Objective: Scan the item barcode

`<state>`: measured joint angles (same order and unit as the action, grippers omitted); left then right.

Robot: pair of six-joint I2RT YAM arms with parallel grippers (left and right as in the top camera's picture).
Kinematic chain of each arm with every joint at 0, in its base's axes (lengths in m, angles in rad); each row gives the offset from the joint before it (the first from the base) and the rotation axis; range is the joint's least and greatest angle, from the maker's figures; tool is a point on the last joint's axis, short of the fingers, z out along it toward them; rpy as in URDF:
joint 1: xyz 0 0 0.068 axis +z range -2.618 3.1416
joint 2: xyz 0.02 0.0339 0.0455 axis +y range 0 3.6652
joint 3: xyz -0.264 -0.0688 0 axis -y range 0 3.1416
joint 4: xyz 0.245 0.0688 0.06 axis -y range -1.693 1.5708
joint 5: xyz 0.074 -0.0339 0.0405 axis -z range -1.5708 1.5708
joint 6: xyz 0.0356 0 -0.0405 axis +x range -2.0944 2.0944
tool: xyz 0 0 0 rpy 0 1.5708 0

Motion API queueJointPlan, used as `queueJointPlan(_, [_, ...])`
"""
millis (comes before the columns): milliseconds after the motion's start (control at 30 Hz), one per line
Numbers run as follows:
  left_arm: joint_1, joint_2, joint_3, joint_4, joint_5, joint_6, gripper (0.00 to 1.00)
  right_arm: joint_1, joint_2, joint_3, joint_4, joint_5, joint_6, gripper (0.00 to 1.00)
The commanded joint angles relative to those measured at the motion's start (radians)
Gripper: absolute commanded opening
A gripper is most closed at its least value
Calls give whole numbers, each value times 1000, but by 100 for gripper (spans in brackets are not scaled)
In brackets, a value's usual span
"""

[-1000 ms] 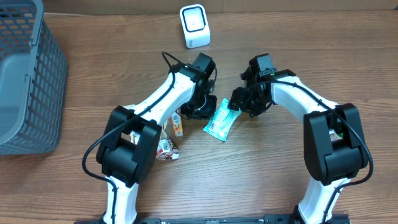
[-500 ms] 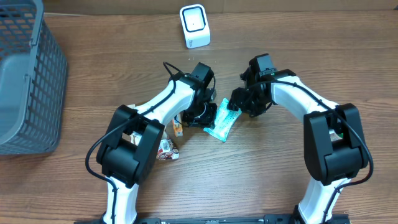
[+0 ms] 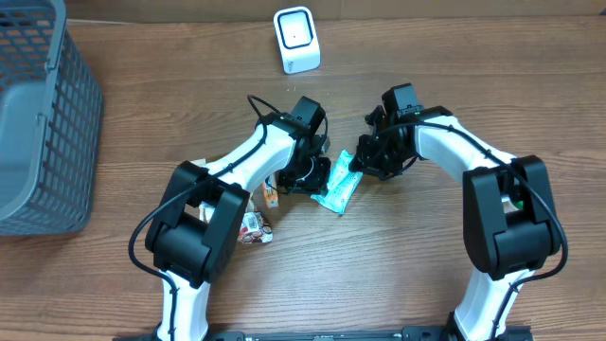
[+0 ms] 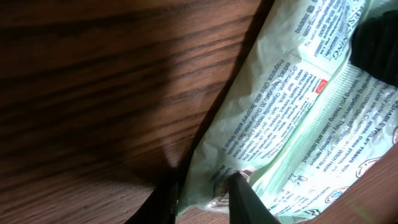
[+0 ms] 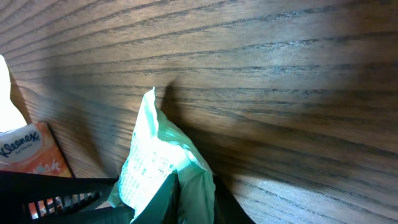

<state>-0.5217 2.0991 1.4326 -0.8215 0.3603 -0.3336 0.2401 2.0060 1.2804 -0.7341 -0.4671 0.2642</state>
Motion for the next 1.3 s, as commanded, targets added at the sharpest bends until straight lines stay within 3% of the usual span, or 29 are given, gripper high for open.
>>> queueJointPlan(0, [13, 23, -17, -13, -79, -2, 19, -13, 11, -16, -2, -35, -23, 12])
queueJointPlan(133, [43, 9, 25, -24, -79, 11, 22, -24, -3, -15, 7, -51, -99, 4])
queueJointPlan(367, [118, -48, 187, -100, -111, 29, 28, -31, -55, -15, 41, -52, -137, 4])
queueJointPlan(533, [192, -93, 321, -157, -256, 51, 31, -31, -76, -15, 45, -61, -142, 4])
queueJointPlan(600, [243, -116, 371, -166, -368, 70, 36, -31, -76, -15, 48, -63, -137, 4])
queueJointPlan(667, [285, -127, 387, -164, -453, 69, 45, -31, -76, -15, 52, -63, -134, 4])
queueJointPlan(733, [336, -131, 391, -161, -520, 68, 69, -31, -76, -15, 54, -63, -135, 8])
queueJointPlan(867, [444, -129, 387, -169, -558, 68, 100, -31, -76, -15, 56, -63, -135, 9])
queueJointPlan(900, [471, -129, 387, -175, -558, 68, 100, -31, -76, -15, 56, -63, -135, 4])
queueJointPlan(1267, [627, -129, 387, -199, -498, 68, 100, -31, -86, 51, 51, -62, -143, 4])
